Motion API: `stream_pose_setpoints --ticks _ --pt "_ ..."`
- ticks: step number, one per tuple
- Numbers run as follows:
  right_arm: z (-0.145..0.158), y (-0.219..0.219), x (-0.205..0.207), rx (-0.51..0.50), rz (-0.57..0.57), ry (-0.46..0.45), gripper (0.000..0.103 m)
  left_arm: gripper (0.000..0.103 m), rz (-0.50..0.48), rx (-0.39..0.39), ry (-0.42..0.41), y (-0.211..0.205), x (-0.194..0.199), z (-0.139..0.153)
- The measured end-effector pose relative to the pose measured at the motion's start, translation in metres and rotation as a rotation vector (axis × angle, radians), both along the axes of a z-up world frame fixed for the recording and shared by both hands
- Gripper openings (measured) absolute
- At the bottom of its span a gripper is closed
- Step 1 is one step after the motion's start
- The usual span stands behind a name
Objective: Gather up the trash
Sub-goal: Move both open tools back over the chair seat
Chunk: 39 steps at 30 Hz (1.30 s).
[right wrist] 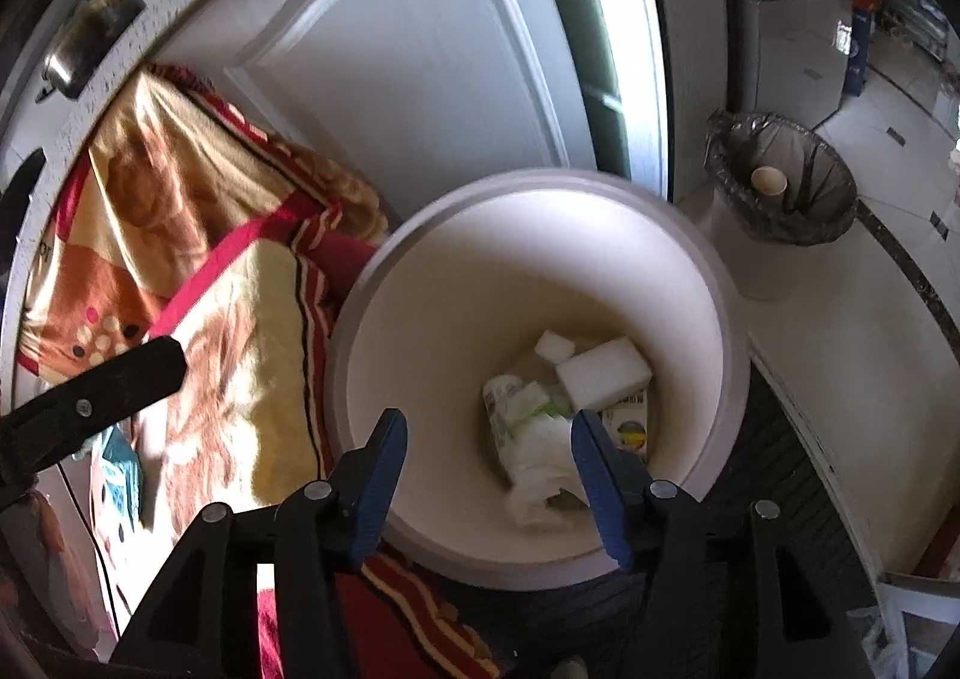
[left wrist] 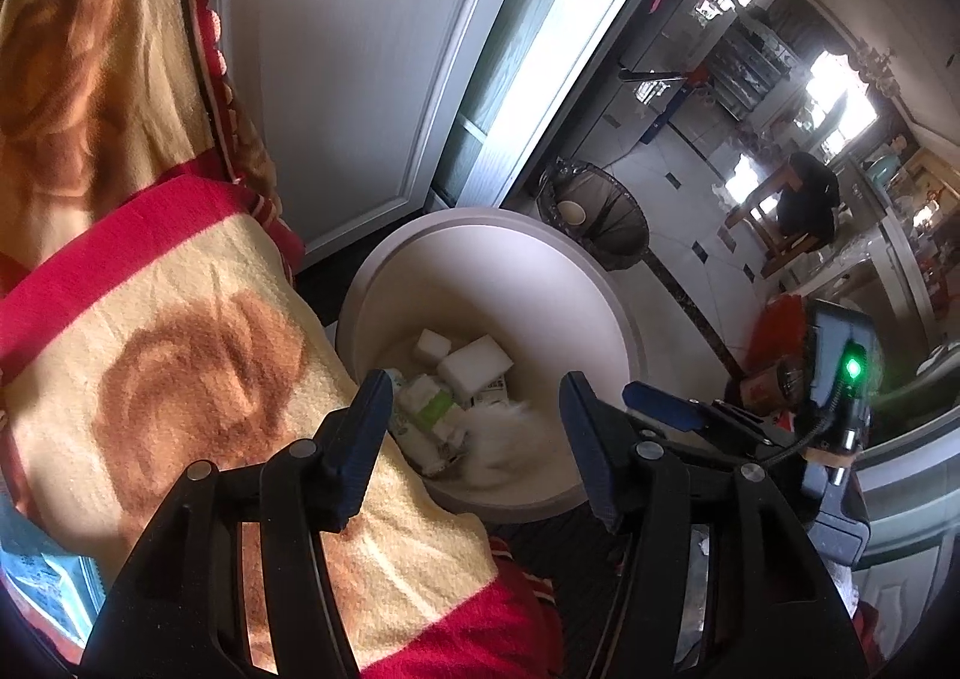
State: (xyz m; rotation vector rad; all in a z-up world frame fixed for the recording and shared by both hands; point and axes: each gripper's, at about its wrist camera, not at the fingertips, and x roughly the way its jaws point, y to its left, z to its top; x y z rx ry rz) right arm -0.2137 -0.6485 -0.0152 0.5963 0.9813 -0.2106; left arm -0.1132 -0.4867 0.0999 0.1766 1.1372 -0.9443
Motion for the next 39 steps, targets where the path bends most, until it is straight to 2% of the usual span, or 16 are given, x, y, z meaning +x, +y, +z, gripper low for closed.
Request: stream_pose_setpoints --ticks 16,25,31,39 --pt "0.027 0.025 -0.003 -0.038 0.029 -0.051 0.055 0.057 0.017 -0.027 -0.032 0.026 -0.001 0.017" --pt "0.045 0.056 0.001 -0.055 0.086 -0.081 0.055 0.057 0.06 -0.044 -0.056 0.063 0.001 0.028" --pt "0.057 0.085 0.009 -0.06 0.148 -0.105 0.055 0.057 0.107 -0.062 -0.044 0.101 0.002 0.033" --pt "0.067 0.145 0.027 -0.055 0.288 -0.133 0.059 0.059 0.223 -0.094 -0.009 0.191 0.014 0.035"
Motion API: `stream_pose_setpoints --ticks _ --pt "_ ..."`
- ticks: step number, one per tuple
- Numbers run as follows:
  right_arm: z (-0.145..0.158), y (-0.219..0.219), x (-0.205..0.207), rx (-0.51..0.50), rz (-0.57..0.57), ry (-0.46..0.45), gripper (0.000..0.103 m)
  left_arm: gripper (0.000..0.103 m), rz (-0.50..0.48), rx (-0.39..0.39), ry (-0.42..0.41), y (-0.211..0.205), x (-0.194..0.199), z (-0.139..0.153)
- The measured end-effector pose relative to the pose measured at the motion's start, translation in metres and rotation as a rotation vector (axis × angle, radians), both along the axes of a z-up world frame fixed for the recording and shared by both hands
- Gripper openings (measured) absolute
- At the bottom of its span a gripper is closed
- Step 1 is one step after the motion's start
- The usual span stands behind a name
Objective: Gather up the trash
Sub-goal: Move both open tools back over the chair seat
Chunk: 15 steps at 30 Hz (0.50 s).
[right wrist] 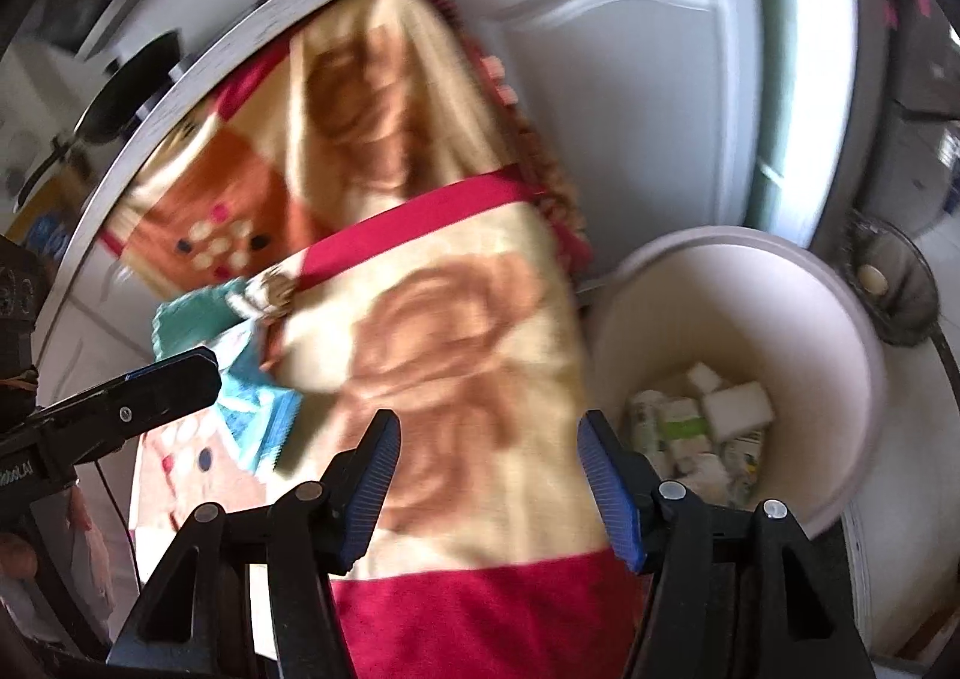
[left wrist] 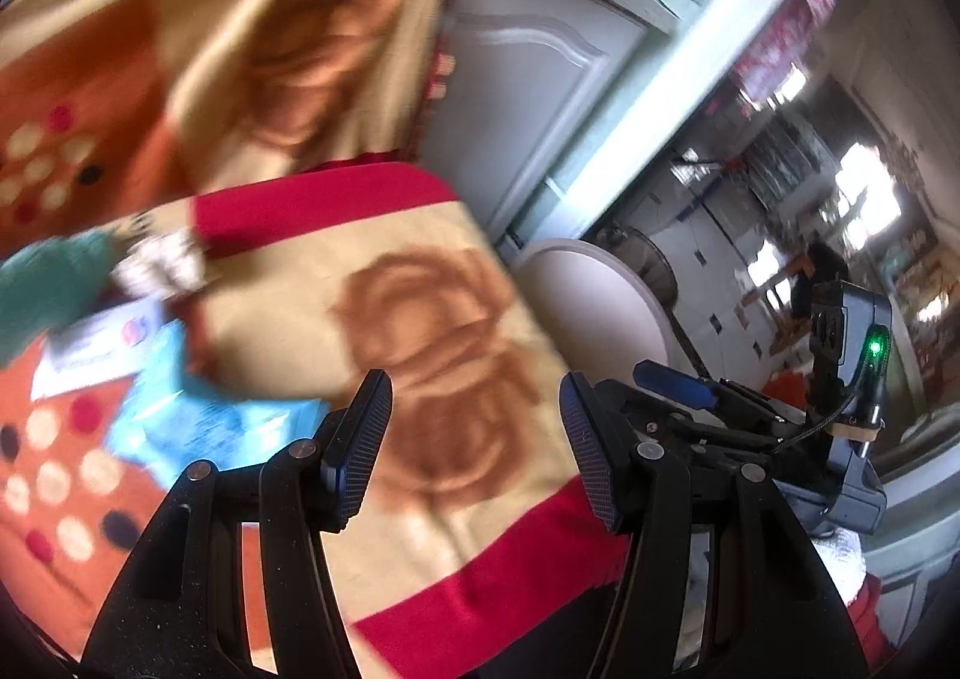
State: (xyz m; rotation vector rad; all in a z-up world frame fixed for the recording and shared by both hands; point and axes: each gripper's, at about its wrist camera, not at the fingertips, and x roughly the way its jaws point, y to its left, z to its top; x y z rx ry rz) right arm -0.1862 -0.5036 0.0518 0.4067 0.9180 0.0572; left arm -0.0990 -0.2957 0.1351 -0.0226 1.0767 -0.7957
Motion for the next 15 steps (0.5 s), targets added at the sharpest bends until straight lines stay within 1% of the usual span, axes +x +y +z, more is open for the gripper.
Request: stream_pose_setpoints --ticks 2,4,7,8,12,15 --pt "0.001 0.015 0.006 0.001 0.034 -0.004 0.059 0.062 0.049 -0.01 0.021 0.031 0.005 -0.003" --pt "0.002 0.031 0.015 0.009 0.07 -0.008 0.059 0.062 0.091 -0.018 0.039 0.055 0.009 -0.006" --pt "0.002 0.053 0.027 0.012 0.117 -0.009 0.06 0.063 0.166 -0.026 0.076 0.091 0.015 -0.017" --pt "0.002 0.058 0.029 0.01 0.127 -0.009 0.06 0.063 0.202 -0.034 0.102 0.106 0.018 -0.024" --pt "0.002 0.085 0.046 0.006 0.183 -0.008 0.06 0.064 0.294 -0.086 0.203 0.139 0.026 -0.052" --pt "0.003 0.1 0.059 -0.001 0.219 -0.012 0.06 0.064 0.341 -0.104 0.244 0.15 0.029 -0.071"
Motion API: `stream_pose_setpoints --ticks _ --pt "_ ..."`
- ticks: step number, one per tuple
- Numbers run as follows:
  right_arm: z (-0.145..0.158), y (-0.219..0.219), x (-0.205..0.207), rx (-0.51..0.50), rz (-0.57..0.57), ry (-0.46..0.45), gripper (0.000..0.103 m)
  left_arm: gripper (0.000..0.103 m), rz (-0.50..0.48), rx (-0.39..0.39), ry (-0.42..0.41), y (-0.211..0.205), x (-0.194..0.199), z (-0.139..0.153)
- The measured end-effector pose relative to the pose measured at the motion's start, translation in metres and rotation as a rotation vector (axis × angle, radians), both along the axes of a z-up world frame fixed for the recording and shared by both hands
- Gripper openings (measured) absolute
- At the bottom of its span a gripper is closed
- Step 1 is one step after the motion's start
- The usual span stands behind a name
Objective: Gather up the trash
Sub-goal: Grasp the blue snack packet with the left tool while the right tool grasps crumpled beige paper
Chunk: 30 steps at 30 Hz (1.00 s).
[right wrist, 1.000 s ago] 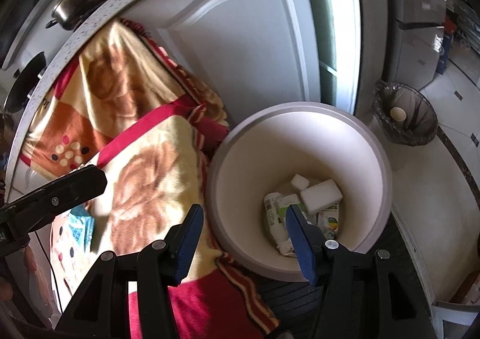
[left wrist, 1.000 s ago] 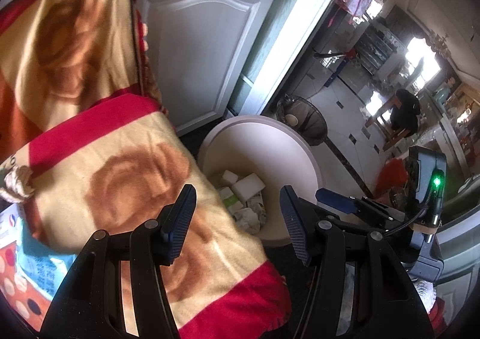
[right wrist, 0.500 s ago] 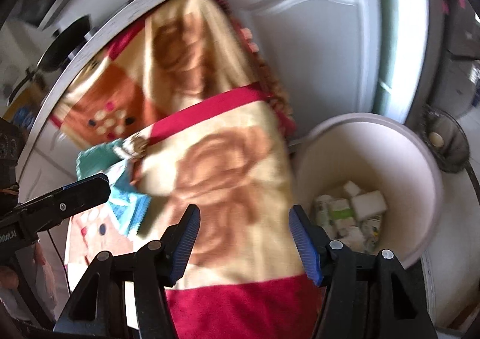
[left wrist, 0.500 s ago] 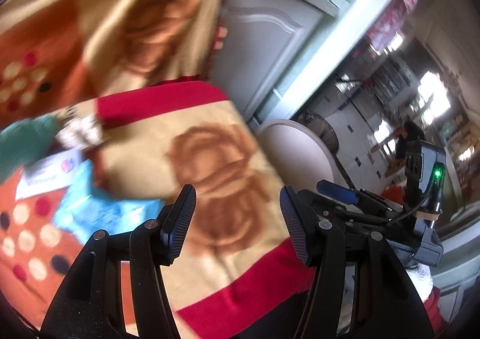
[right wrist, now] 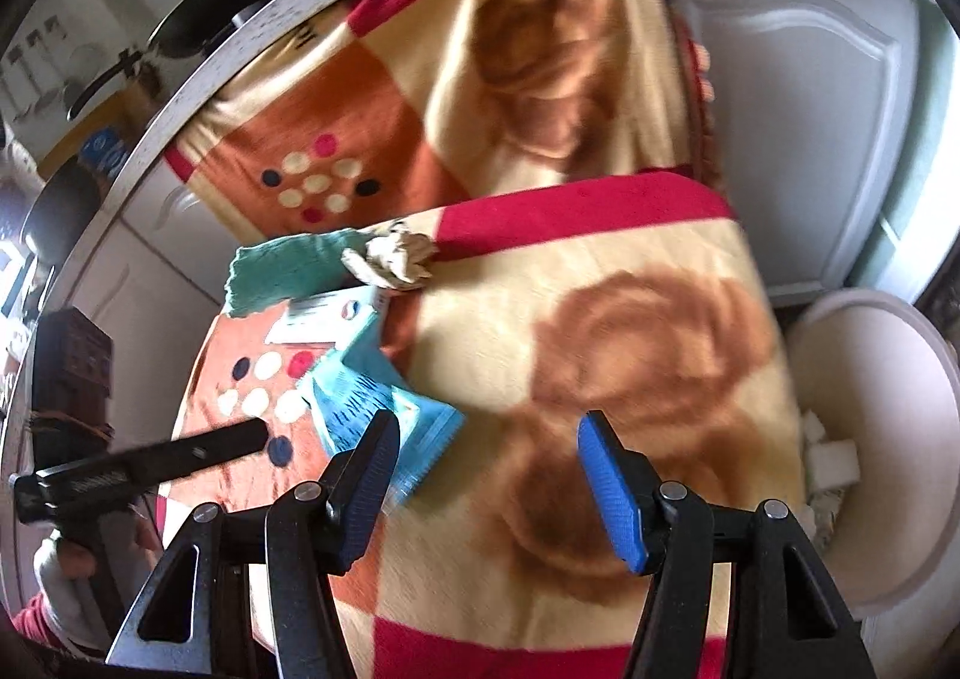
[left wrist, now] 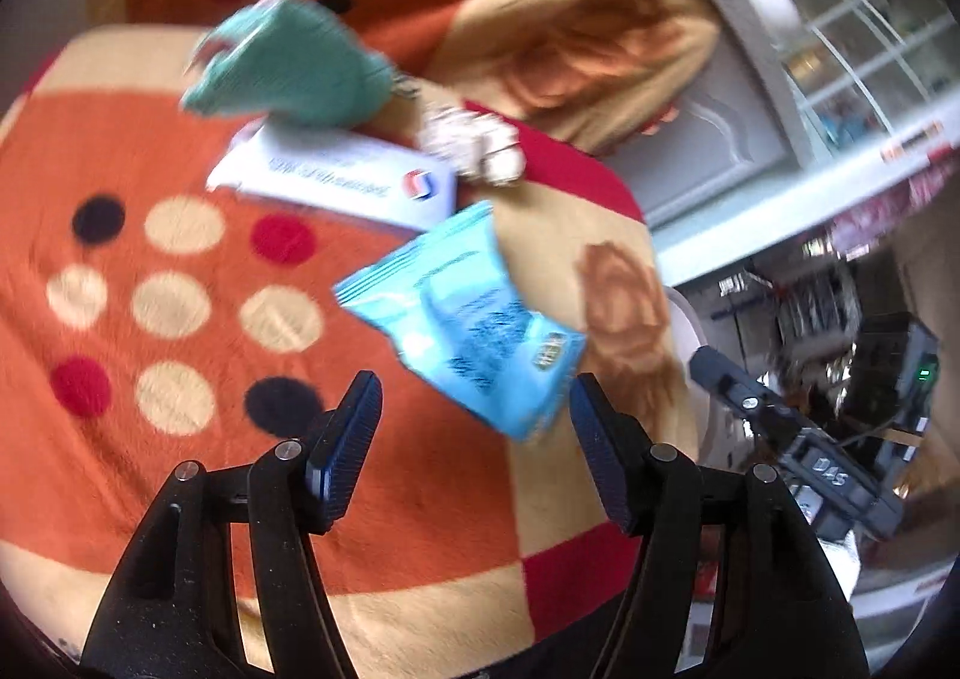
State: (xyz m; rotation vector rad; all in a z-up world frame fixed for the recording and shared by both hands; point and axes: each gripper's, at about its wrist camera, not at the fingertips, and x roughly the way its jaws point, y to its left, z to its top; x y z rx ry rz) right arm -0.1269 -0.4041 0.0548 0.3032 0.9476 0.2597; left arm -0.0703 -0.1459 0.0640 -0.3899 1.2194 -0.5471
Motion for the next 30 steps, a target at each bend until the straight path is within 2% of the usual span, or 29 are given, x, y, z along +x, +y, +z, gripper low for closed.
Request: stream_pose_setpoints --ticks 5,8,12,20,21,22,23,24,25,30 --pt "0.001 0.019 0.03 0.002 0.045 -0.005 0.06 0.064 0.053 -0.02 0.034 0.002 0.015 -0.023" --pt "0.001 0.026 0.053 0.019 0.057 -0.005 0.065 0.064 0.073 -0.029 0.053 0.004 0.022 -0.033" --pt "-0.004 0.037 0.088 0.068 0.075 0.01 0.065 0.064 0.068 -0.038 0.036 0.0 0.028 -0.034" --pt "-0.032 0.076 0.154 0.046 0.127 0.078 0.065 0.062 0.1 -0.065 0.033 0.0 0.036 -0.036" --pt "-0.04 0.081 0.16 0.047 0.14 0.1 0.062 0.062 0.099 -0.061 0.029 -0.001 0.036 -0.036" --pt "-0.045 0.084 0.163 0.043 0.145 0.111 0.056 0.062 0.099 -0.057 0.023 -0.002 0.036 -0.036" --pt "-0.047 0.086 0.165 0.044 0.149 0.116 0.032 0.055 0.1 -0.052 0.019 -0.003 0.035 -0.036" --pt "-0.05 0.086 0.164 0.057 0.152 0.121 0.025 0.042 0.093 -0.043 0.022 -0.004 0.036 -0.037" --pt "-0.049 0.084 0.161 0.07 0.149 0.111 0.025 0.036 0.087 -0.038 0.026 -0.006 0.036 -0.038" --pt "-0.027 0.06 0.129 0.082 0.138 0.026 0.021 0.023 0.07 -0.044 -0.001 -0.005 0.035 -0.035"
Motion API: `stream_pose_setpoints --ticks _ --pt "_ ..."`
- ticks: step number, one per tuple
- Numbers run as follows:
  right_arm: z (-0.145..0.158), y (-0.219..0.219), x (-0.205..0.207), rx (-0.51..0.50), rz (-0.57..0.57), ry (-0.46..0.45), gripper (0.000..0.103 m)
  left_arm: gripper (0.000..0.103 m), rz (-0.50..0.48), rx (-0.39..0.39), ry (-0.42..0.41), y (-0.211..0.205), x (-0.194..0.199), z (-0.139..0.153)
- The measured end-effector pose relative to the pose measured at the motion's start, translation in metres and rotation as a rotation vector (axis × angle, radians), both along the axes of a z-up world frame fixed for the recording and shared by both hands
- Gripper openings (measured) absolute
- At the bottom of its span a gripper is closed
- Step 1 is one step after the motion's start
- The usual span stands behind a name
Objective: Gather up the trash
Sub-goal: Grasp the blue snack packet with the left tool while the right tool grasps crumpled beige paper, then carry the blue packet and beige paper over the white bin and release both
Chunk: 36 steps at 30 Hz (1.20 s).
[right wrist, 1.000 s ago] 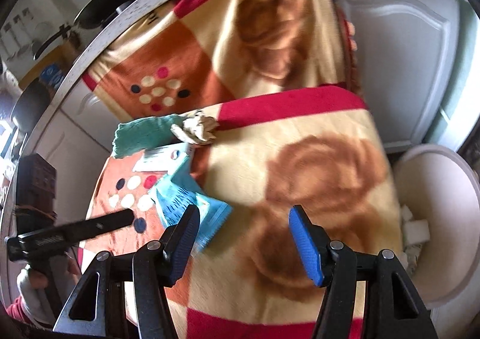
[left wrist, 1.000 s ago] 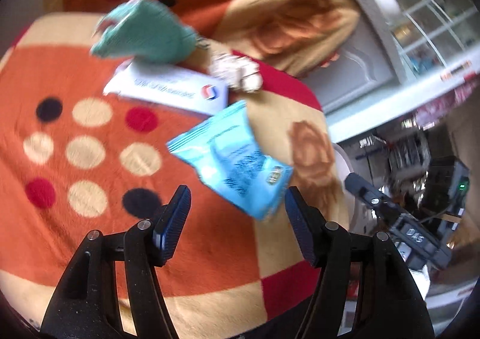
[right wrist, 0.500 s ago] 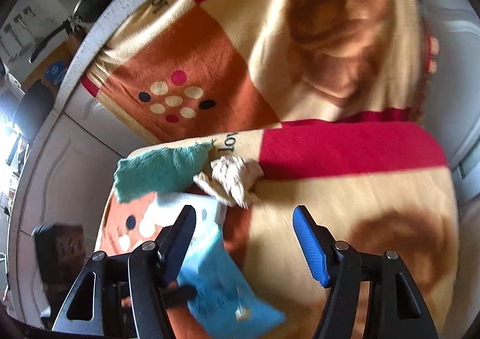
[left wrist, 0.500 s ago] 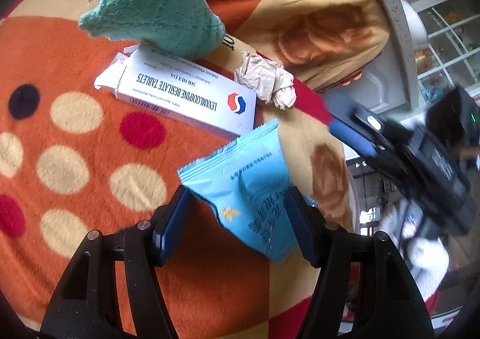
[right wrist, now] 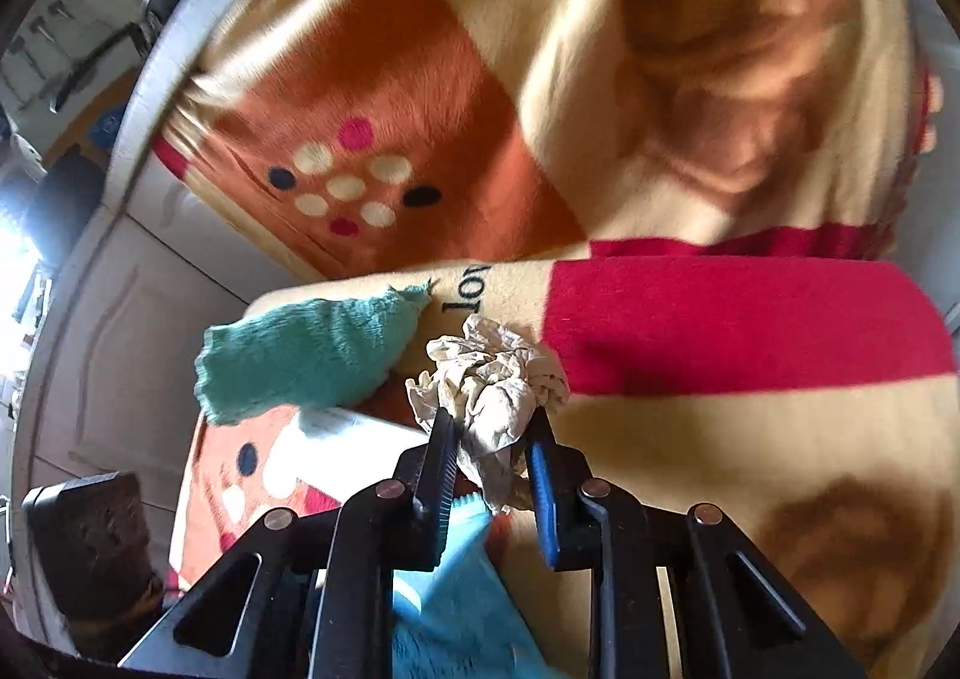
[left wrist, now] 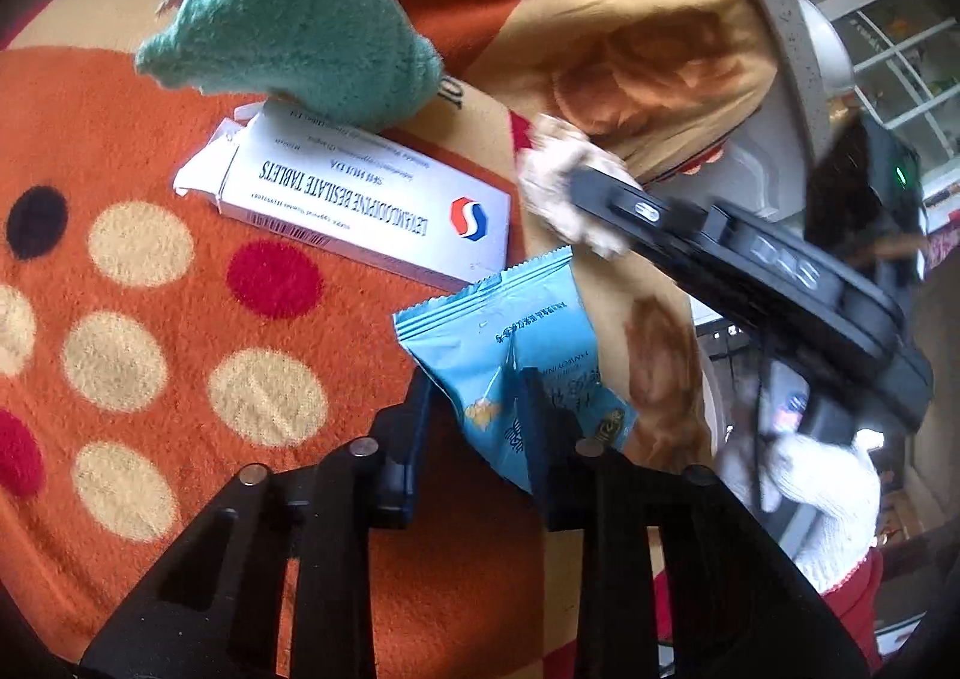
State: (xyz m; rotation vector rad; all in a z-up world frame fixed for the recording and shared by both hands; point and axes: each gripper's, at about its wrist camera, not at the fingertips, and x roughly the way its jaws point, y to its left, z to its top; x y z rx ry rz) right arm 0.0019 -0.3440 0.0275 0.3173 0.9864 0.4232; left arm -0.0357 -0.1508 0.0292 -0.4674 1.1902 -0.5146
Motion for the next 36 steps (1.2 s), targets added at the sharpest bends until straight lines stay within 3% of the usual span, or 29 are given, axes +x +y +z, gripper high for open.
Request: stream_pose_setpoints --ticks 6,17,36 --pt "0.022 -0.037 -0.044 -0.008 -0.023 -0.053 0.021 0.017 -0.033 0.006 -0.053 0.0 -0.014 0.022" --pt "0.051 -0.08 -0.112 0.0 -0.09 -0.127 0.021 0.016 -0.122 0.061 -0.202 -0.025 -0.041 0.086" --pt "0.069 -0.159 -0.184 -0.034 -0.25 -0.165 0.021 0.016 -0.277 0.097 -0.309 -0.112 -0.066 0.12"
